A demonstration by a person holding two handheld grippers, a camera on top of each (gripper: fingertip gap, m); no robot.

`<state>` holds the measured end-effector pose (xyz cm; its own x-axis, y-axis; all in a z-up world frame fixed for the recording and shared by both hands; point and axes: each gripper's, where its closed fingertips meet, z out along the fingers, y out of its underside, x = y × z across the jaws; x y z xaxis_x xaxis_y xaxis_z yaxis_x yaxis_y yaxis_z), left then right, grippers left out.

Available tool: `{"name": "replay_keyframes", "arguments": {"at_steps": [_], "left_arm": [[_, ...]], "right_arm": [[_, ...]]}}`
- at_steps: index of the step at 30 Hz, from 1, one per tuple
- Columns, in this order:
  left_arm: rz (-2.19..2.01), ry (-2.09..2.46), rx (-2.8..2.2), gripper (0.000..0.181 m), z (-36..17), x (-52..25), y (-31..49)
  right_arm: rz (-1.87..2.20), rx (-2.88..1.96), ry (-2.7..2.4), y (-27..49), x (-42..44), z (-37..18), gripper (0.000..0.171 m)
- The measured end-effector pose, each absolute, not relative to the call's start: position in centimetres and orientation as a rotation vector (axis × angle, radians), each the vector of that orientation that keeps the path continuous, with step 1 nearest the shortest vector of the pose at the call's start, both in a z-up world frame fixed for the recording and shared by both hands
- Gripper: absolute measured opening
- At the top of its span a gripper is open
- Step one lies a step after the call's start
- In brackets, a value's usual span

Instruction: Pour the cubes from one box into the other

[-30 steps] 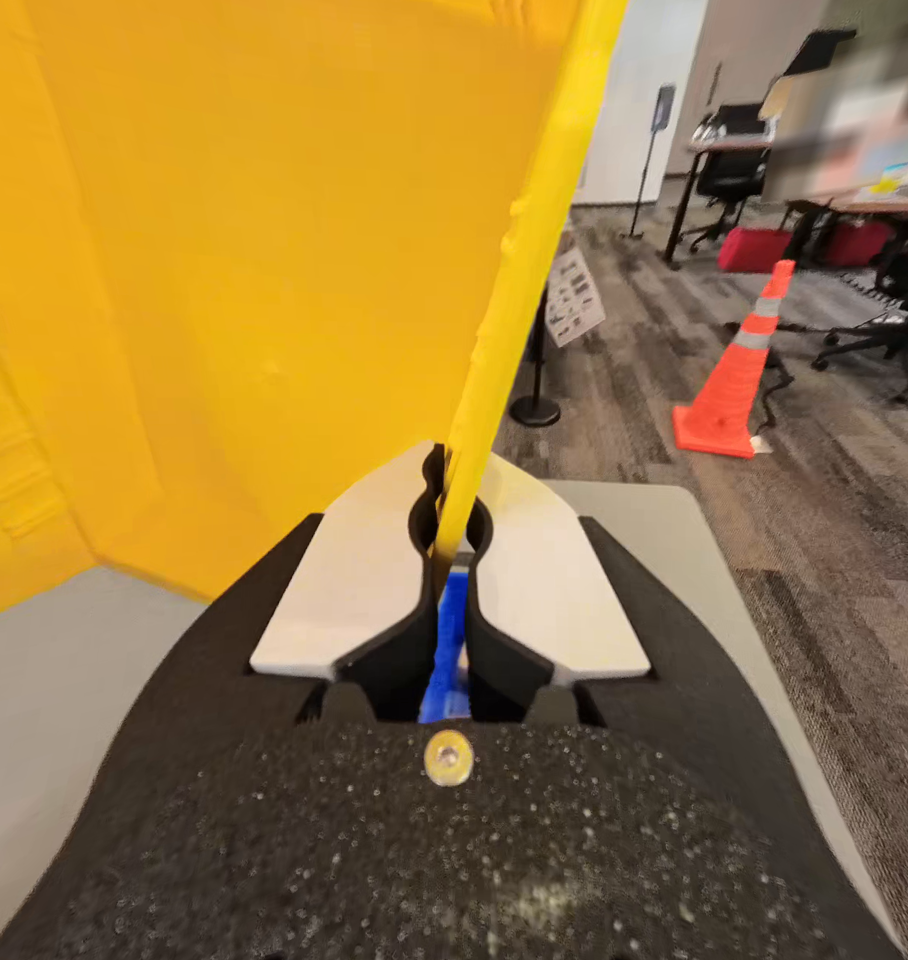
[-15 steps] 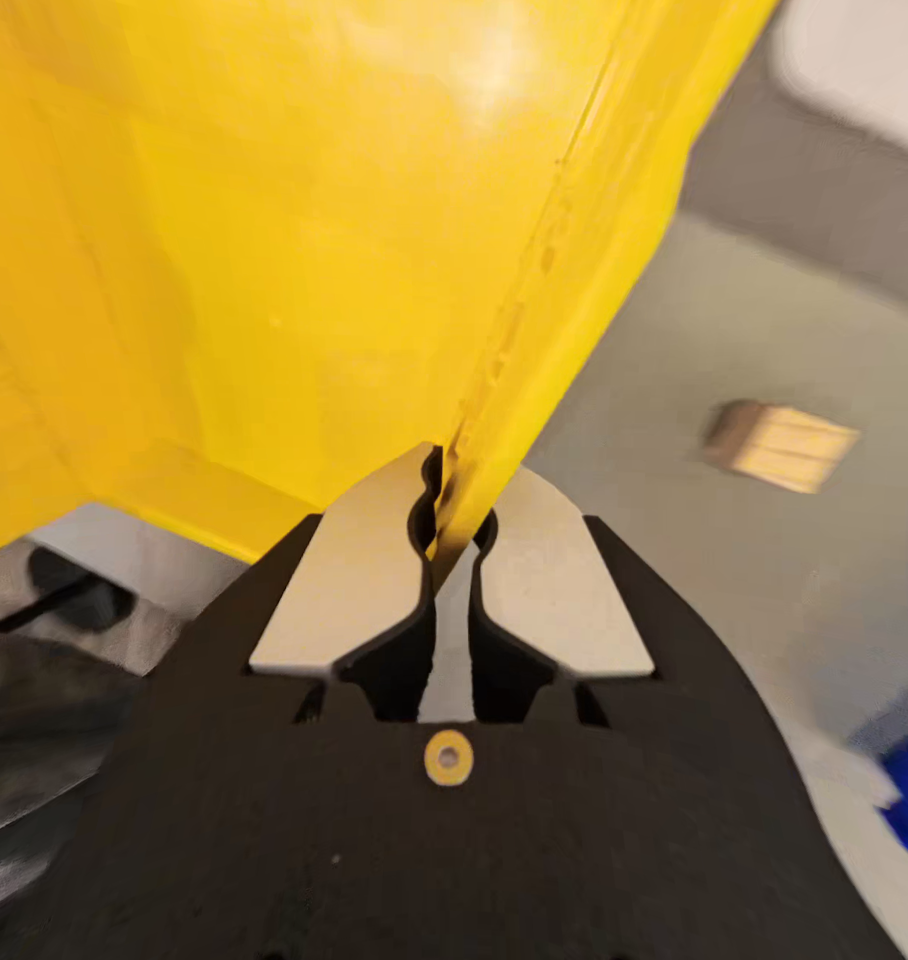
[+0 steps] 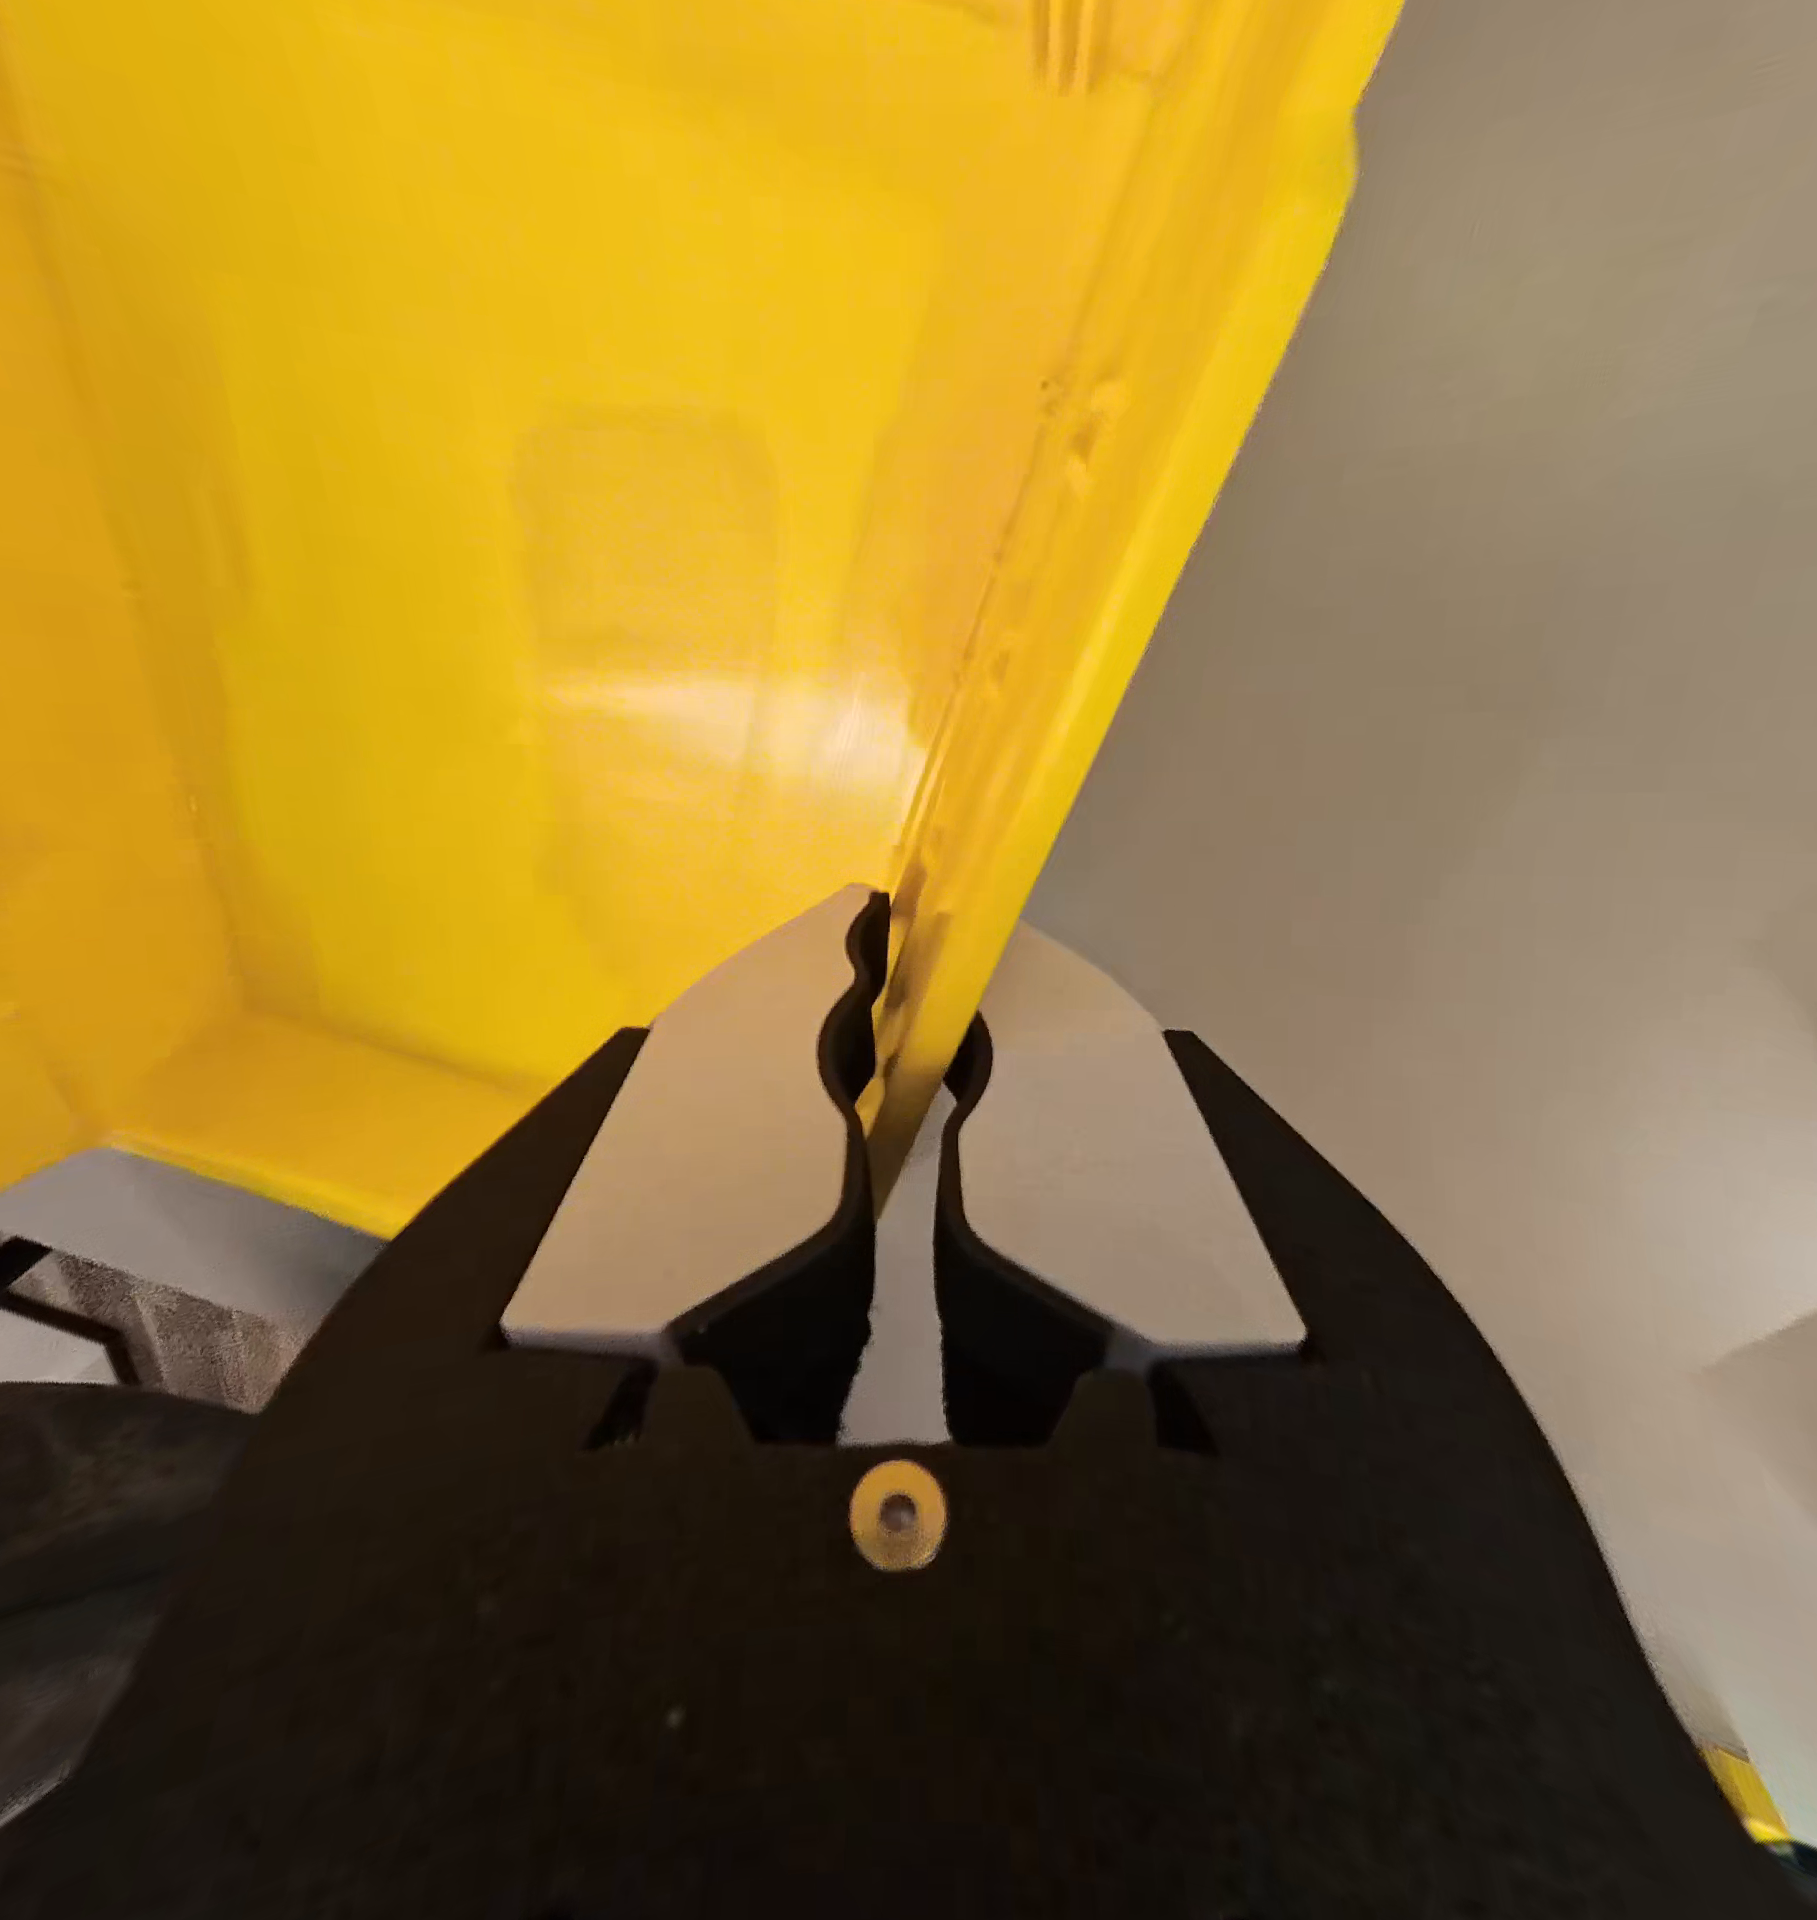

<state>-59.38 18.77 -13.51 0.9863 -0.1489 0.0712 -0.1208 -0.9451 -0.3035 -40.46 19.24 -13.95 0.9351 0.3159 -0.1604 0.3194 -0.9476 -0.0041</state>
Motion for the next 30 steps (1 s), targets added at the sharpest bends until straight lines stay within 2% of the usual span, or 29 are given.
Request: {"name": "replay_keyframes", "arguments": {"at_steps": [5, 6, 7, 8, 9, 11, 13, 16, 19, 23, 27, 30], "left_arm": [[-0.191, 0.153, -2.804, 0.004, -14.0, -59.4, 19.3], [-0.212, 0.142, -2.803, 0.004, -13.9, -59.3, 19.2], [-0.223, 0.120, -2.806, 0.006, -13.7, -59.4, 19.0], [-0.192, 0.099, -2.801, 0.020, -13.1, -60.0, 18.9], [-0.118, 0.085, -2.773, 0.036, -12.0, -60.9, 18.9], [-0.016, 0.045, -2.673, 0.050, -8.7, -62.1, 18.6], [-0.051, 0.003, -2.547, 0.051, -5.1, -61.1, 17.8], [-0.180, 0.069, -2.330, 0.062, -0.7, -55.7, 15.6], [-0.305, 0.169, -2.089, 0.075, 1.5, -48.0, 12.6], [-0.397, 0.267, -1.940, 0.078, -0.3, -38.1, 7.1], [-0.358, 0.373, -1.940, 0.076, -5.3, -30.6, 0.1], [-0.335, 0.378, -1.892, 0.075, -8.4, -27.8, -4.3]], "right_arm": [[-0.295, 3.107, 0.509, 19.8, -40.5, -14.6, 0.007], [-0.317, 3.116, 0.531, 19.9, -40.4, -14.5, 0.009], [-0.342, 3.141, 0.556, 20.1, -40.2, -14.0, 0.018], [-0.347, 3.194, 0.580, 20.4, -39.6, -13.2, 0.032], [-0.368, 3.266, 0.636, 20.6, -39.0, -11.9, 0.036], [-0.486, 3.385, 0.778, 19.8, -37.9, -8.7, 0.039], [-0.608, 3.515, 0.949, 17.8, -35.8, -5.2, 0.039], [-0.691, 3.710, 1.276, 13.3, -30.9, -0.9, 0.042], [-0.676, 3.847, 1.359, 7.7, -24.4, 0.0, 0.053], [-0.752, 3.986, 1.028, 0.0, -13.7, -2.9, 0.053], [-0.336, 4.190, 0.687, -6.1, -1.2, -7.5, 0.057], [-0.237, 4.263, 0.343, -10.6, 5.7, -9.8, 0.062]]}}
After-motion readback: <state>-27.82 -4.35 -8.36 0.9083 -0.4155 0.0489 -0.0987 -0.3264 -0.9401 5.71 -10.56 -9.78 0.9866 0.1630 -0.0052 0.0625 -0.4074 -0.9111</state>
